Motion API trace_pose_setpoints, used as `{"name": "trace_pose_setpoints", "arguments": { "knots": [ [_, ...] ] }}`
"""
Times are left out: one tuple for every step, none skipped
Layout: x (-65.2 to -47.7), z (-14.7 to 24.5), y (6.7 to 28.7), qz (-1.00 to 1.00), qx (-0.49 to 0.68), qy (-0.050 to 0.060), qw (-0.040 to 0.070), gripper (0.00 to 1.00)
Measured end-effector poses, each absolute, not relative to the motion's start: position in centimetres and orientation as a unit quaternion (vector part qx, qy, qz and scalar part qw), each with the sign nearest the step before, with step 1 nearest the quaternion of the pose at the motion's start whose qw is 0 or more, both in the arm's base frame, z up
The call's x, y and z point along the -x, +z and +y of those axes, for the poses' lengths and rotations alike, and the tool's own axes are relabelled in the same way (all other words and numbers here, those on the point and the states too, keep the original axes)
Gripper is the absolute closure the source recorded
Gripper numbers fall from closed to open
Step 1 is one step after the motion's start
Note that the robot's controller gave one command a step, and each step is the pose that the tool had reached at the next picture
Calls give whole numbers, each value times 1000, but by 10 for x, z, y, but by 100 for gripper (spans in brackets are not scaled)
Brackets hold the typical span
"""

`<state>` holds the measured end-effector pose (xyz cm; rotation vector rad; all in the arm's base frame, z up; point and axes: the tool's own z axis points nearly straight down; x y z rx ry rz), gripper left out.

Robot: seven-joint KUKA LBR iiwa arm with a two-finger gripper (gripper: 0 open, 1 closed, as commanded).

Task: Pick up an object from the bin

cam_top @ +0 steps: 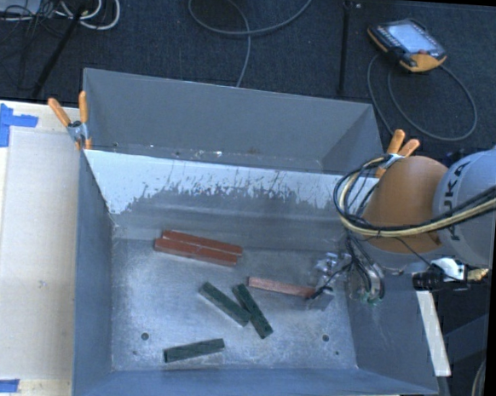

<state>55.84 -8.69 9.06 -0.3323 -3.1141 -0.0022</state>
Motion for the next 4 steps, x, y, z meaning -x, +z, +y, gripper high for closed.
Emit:
{"name": "trace_pose_setpoints", "arguments": {
  "knots": [
    [-560, -87, 110, -994, 106, 0, 1, 100],
    [-562, -88, 119, -994, 106, 0, -2, 100],
    [-561, -88, 123, -994, 106, 0, 0, 100],
    [-558, -87, 139, -994, 105, -1, 4, 100]
  ]
}}
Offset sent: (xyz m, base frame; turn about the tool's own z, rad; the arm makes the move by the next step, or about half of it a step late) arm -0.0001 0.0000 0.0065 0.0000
